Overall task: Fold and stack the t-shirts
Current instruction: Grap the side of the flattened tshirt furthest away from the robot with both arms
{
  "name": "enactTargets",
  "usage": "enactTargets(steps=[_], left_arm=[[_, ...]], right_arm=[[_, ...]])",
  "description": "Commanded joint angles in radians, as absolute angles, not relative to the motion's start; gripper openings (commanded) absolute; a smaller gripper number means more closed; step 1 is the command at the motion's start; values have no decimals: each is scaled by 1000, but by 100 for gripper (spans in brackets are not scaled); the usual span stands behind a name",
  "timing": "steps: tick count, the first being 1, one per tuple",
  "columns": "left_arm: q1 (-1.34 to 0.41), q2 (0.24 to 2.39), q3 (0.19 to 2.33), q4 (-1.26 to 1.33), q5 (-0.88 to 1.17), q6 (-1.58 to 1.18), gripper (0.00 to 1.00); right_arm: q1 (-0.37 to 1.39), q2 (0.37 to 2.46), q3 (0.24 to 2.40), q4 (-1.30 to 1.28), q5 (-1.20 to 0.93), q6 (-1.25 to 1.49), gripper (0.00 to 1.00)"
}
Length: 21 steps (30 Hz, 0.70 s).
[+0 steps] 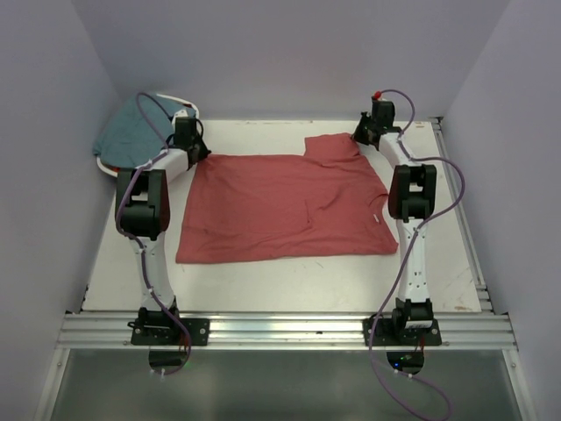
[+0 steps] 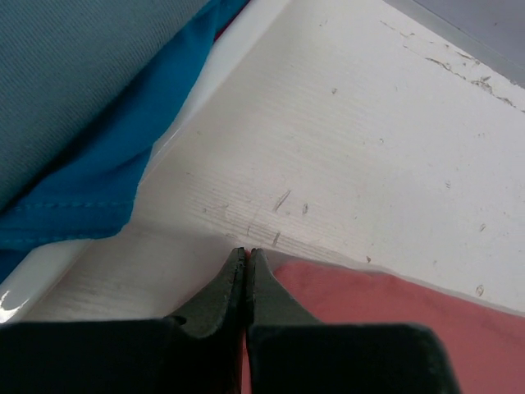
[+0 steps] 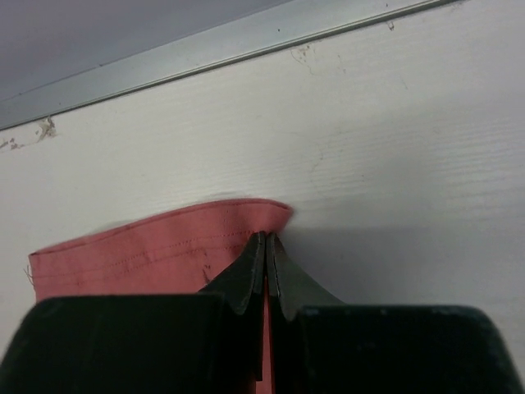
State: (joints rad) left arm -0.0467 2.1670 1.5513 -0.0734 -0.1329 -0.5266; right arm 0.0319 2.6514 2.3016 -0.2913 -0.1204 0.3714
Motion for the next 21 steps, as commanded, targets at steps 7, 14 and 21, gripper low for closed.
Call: enactTargets(steps=[7,14,21], left_arm=[[-37,2071,1578,18,-106,-495,0],[-37,2059,1574,14,-106,-492,0],[-37,2020,1552,18,-123,-492,0]], right_arm=[[28,2435,2191,-124,-80,376,0],[28,2344,2115,-6,-87,365,0],[28,2227,1984,129,-120,359,0]])
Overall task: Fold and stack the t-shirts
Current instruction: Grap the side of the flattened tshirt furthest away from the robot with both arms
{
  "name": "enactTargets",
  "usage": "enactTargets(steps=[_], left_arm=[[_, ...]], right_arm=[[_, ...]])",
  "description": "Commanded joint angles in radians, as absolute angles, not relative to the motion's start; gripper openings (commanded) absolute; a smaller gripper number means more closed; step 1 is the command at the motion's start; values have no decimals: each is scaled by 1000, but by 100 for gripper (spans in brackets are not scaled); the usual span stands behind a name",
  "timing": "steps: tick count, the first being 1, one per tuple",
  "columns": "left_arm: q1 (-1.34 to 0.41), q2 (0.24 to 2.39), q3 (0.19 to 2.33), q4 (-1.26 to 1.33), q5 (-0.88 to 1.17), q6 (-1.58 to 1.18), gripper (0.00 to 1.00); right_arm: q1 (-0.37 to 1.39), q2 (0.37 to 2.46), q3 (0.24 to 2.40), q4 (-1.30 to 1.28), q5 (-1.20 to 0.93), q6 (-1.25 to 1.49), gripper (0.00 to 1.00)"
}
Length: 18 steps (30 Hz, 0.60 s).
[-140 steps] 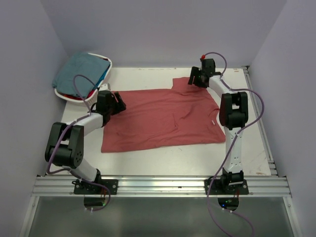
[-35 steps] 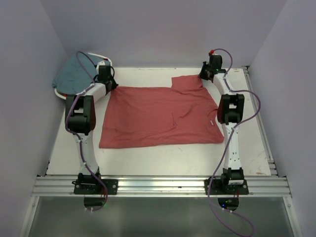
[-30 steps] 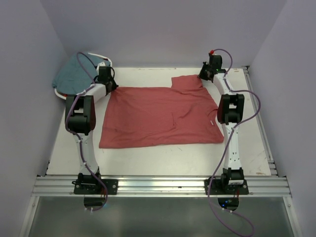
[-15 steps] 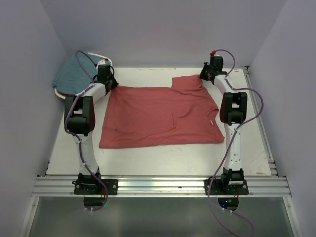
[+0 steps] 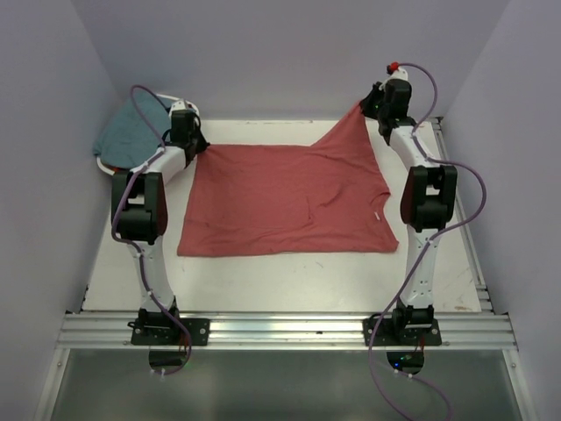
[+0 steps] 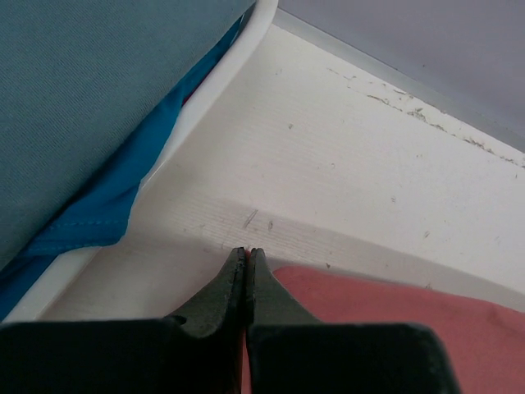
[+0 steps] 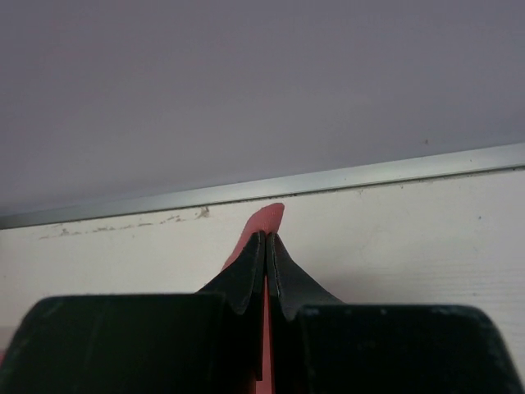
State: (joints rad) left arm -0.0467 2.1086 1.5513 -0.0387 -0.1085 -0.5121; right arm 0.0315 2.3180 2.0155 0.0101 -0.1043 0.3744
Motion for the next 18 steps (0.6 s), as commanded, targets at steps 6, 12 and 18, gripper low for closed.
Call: enactTargets(steps=[6,12,18], left_arm=[[-37,1993,1546,11,-115,-494,0],[-37,1967,1507,-30,-114,-511,0],[-37,1899,1413,-74,-120,-535,0]], right_arm=[[28,2195,1979,88,-152,344,0],[29,2119,1881,55,-166,339,0],[29,1924,1637,61,-137,341,0]])
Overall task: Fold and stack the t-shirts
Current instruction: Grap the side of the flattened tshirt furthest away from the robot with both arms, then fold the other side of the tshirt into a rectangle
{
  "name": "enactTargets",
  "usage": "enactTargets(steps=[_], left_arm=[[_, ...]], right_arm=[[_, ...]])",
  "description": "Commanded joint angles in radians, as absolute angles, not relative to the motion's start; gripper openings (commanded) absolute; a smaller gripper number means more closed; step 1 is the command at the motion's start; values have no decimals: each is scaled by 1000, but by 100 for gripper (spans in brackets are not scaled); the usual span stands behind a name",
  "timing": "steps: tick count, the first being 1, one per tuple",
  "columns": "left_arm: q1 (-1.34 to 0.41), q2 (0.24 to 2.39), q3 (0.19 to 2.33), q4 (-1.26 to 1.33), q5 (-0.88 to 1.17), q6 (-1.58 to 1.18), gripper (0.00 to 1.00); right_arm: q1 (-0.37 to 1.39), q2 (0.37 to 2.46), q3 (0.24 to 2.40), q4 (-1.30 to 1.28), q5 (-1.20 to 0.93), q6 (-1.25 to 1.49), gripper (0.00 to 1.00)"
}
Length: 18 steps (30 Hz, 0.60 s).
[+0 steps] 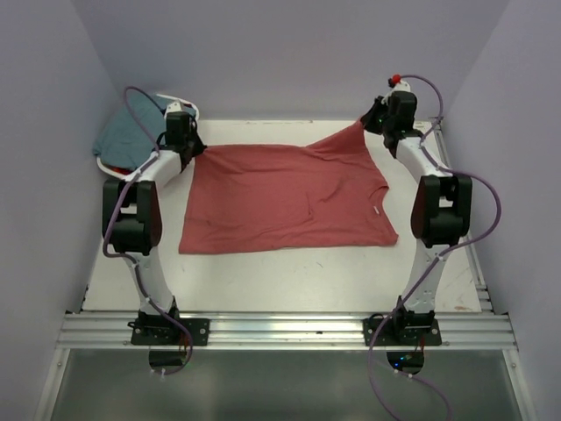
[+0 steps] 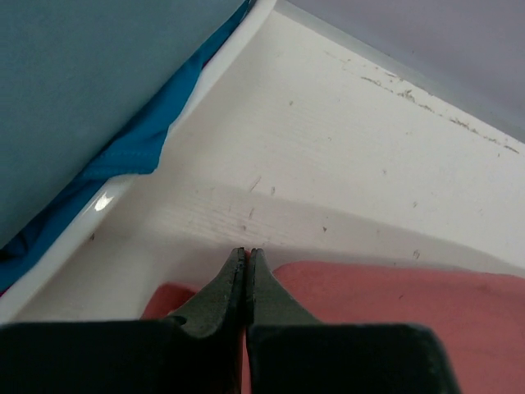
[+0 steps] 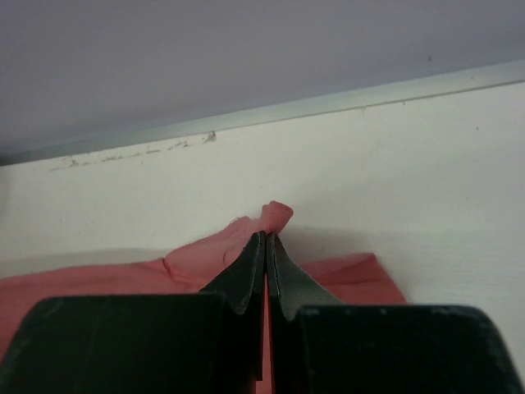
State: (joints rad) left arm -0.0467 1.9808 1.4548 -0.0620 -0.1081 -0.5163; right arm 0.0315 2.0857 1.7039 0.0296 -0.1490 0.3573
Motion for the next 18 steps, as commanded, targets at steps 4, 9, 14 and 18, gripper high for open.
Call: enactTargets(steps=[4,9,14,18], left_arm=[[-37,1862,1353,-94,-121,-546,0],[-37,1829,1255,-104,-104,-574,0],[-37,1789,1171,-84,-103,-574,0],[-37,1778,1135,-97,-124,-571,0]], right_arm=[[29,1801,1455,60,-127,337,0],[35,1675,1310,12,-115,334,0],[43,1565,1197,-53,-91,338,0],[52,1513,1131,-98,-83,341,0]])
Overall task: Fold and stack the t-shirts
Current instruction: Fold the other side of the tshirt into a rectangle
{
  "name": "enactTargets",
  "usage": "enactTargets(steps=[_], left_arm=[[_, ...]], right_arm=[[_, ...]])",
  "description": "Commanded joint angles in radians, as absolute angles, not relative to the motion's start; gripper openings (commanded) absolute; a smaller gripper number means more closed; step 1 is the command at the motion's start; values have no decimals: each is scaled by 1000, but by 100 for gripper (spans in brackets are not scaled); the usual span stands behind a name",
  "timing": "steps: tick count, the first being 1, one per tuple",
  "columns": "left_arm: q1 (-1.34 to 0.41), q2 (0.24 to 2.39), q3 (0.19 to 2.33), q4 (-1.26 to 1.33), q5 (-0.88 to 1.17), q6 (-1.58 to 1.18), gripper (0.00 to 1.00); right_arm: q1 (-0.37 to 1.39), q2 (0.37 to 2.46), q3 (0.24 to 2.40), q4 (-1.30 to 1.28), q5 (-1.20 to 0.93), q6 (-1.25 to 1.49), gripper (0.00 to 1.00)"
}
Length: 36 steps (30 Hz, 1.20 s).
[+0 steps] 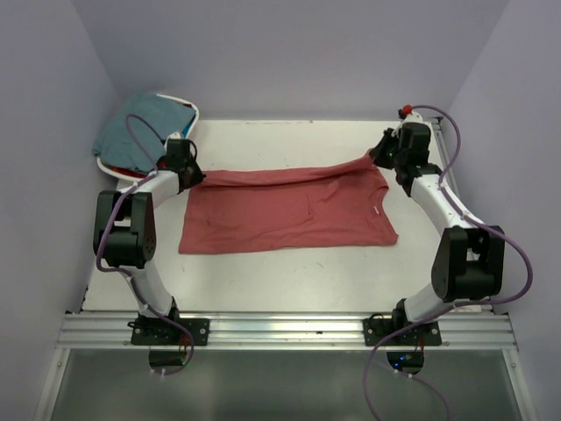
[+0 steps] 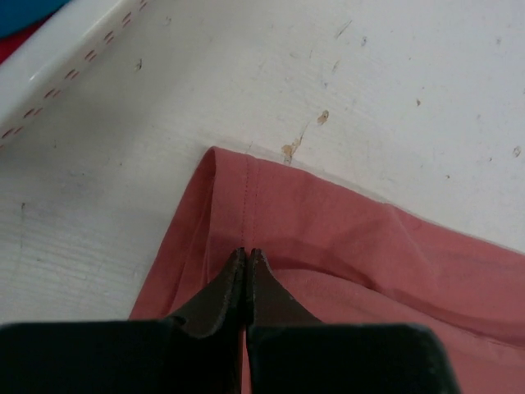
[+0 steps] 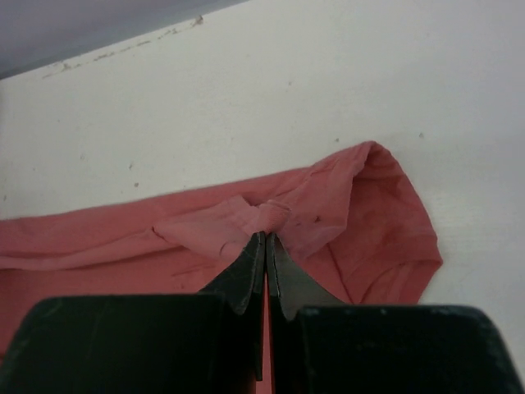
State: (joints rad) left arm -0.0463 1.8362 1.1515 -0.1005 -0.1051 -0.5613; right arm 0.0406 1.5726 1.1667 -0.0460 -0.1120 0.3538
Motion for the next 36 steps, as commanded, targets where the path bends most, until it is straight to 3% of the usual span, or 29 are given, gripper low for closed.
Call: enactTargets(steps=[1,10,21,36], left_arm=[[-37,1775,1132,-101,-129,-569,0],[-37,1761,1114,-115,-149,-575,0],[-37,1790,1127,-138,-187,-575,0],[-37,1841,1106,-120,-176,-581,0]], right_arm=[[55,1503,1111,-113,-81,347,0],[69,1368,948,-132,-64,348,0],[83,1305,916,-160,-55,351,0],[124,1477,905,-265,-8,364,0]])
